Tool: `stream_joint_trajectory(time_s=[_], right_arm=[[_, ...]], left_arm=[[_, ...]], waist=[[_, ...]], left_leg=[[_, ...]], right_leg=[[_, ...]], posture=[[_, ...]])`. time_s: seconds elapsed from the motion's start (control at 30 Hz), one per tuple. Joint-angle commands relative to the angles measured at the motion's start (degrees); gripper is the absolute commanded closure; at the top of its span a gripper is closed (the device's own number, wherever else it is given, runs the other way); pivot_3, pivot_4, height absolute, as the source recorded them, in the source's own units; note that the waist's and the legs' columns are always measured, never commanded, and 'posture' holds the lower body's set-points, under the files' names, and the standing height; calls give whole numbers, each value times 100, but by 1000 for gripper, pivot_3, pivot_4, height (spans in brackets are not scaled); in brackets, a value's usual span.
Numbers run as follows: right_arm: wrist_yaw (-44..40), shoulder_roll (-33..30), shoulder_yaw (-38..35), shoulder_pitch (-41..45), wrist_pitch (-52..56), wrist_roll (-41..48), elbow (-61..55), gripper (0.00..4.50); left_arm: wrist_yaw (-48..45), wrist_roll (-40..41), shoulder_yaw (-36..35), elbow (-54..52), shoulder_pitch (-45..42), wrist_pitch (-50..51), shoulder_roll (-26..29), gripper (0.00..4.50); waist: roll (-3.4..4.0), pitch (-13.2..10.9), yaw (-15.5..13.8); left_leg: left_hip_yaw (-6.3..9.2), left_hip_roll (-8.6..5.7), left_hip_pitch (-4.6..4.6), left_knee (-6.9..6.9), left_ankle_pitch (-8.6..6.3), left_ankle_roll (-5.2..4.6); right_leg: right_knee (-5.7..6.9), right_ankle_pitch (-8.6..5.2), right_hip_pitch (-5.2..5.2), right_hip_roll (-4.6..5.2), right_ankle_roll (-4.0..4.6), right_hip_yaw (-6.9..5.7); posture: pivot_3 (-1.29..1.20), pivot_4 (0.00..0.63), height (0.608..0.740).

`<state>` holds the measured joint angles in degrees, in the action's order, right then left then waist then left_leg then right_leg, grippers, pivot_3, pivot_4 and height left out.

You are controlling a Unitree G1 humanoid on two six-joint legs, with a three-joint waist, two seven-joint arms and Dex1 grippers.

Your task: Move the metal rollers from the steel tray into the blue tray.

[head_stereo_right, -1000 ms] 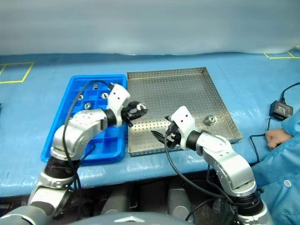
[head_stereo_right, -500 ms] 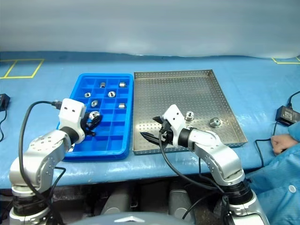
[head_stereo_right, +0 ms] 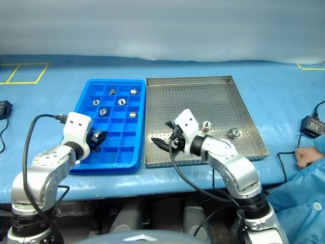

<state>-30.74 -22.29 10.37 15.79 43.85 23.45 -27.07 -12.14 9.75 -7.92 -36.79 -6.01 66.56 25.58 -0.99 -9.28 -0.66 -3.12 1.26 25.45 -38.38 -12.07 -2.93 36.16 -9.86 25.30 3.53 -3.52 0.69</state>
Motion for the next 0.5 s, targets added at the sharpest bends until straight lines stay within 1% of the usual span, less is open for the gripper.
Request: stream_joint_trajectory(time_s=[0.03, 0.1, 0.17, 0.27, 0.33, 0.4, 0.5], right_arm=[[97, 27, -97, 102, -26, -4, -137, 464], [209, 50, -70, 122, 34, -65, -88, 464], [364, 72, -51, 167, 140, -163, -8, 464], [625, 106, -84, 228, 296, -300, 51, 464], [883, 187, -201, 298, 437, -379, 88, 464], [1084, 251, -283, 349, 548, -453, 131, 464], [1937, 779, -513, 577, 1071, -714, 453, 464]], left_arm=[[-92, 97, -60, -245, -78, -253, -23, 2124], [-97, 155, -24, -314, -113, -384, -144, 2124], [-179, 335, -82, -358, -170, -491, -342, 2124], [-281, 480, -123, -329, -178, -724, -479, 2124], [-611, 887, -102, -416, -204, -942, -644, 2124], [-831, 1128, 27, -481, -207, -1088, -698, 2124], [-993, 1086, 492, -241, -303, -1308, -607, 2124]], waist=[[0, 0, -9], [0, 0, -18], [0, 0, -26], [0, 0, -21], [0, 0, -14], [0, 0, -5], [1, 1, 13]], left_leg=[[0, 0, 0, 1, 0, 0], [-1, 0, 1, 3, 0, 0], [-1, 0, 3, 4, 0, 0], [-2, -1, 4, 3, 0, 0], [-5, 0, 5, 5, 0, 0], [-7, 0, 8, 5, 0, 0], [-8, 0, 9, 5, 1, 0]], right_leg=[[0, 0, 1, 0, 1, 0], [-1, 9, 2, 0, 15, 0], [-3, 9, 3, 0, 15, 0], [-7, 10, 2, 2, 16, 0], [-7, 12, 5, 2, 20, 1], [-7, 13, 9, 2, 21, 1], [-6, 14, 9, 0, 21, 1]], posture=[[54, 150, 740], [54, 150, 740], [50, 150, 740], [38, 150, 740], [28, 150, 740], [13, 150, 740], [-12, 150, 740]])
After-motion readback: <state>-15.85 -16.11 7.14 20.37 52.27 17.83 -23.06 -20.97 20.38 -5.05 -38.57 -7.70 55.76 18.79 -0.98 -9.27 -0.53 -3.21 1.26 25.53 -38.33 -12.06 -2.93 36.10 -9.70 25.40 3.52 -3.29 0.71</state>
